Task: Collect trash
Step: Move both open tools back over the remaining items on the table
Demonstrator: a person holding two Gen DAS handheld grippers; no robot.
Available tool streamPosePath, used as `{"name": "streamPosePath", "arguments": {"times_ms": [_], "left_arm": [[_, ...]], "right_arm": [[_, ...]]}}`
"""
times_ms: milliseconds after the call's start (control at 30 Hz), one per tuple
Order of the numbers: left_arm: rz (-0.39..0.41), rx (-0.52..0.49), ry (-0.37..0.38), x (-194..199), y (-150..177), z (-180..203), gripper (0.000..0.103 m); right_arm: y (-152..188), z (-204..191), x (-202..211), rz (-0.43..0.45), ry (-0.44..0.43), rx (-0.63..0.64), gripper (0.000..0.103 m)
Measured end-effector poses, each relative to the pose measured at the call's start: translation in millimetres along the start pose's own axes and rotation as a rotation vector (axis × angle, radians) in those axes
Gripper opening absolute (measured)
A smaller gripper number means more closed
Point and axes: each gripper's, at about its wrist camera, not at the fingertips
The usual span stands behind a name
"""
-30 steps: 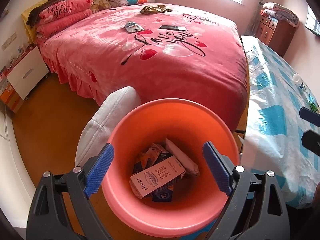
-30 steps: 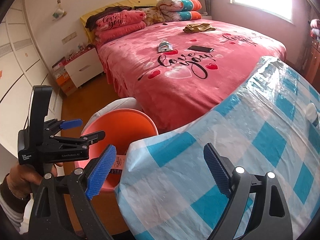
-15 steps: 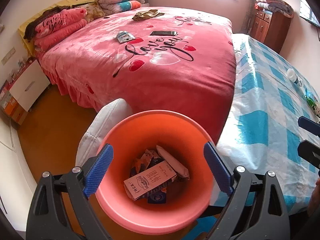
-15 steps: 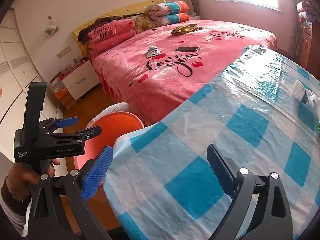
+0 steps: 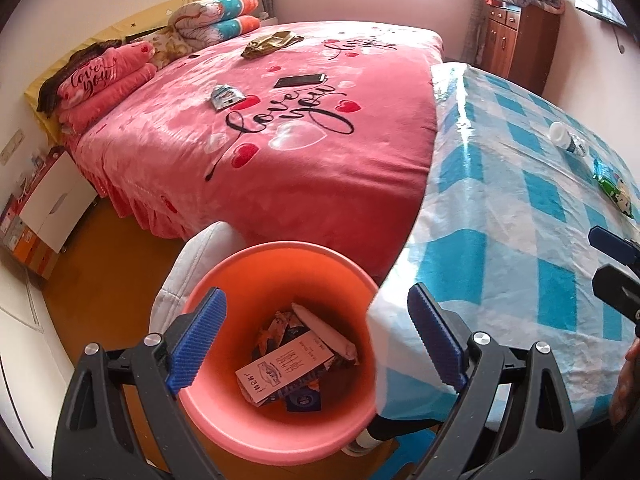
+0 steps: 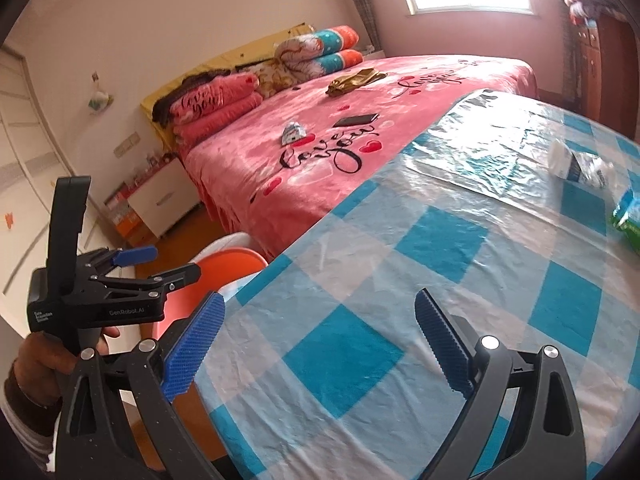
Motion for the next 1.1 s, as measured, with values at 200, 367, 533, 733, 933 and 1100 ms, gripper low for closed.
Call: {"name": "streamPosePath", "arguments": {"times_ms": [200, 367, 533, 733, 933, 1100], "left_arm": [[0.024, -0.048, -0.026, 8, -2, 18, 0.092], [0.039, -0.087, -0.027, 14, -3, 35, 0.092], [0.052, -0.12, -0.024, 20, -4, 51, 0.092], [0.061, -0.154, -0.017, 25, -4, 70, 0.092], [0.064, -0.184, 0.004, 29, -2, 90, 0.093], [0.057, -0.206, 0.004, 29, 0, 104, 0.093]], "right_arm": [[6, 25, 14, 0.035, -0.008, -0.064, 0.098], [11, 46, 28, 0.075, -0.056, -0.148, 0.098], [12, 60, 42, 0.108, -0.039, -0.169, 0.098], [17, 72, 56, 0.143, -0.042, -0.181, 0.098], [20, 77, 68, 0.169, -0.038, -0.179, 0.098], [20, 80, 70, 0.157, -0.01, -0.153, 0.098]]}}
Point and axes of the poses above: each gripper's, at about its wrist camera, not at the fingertips, and x roughly against the way its jaws point, z to its right, y to its underside, and after that the axes turned 11 degrees about x, right-handed
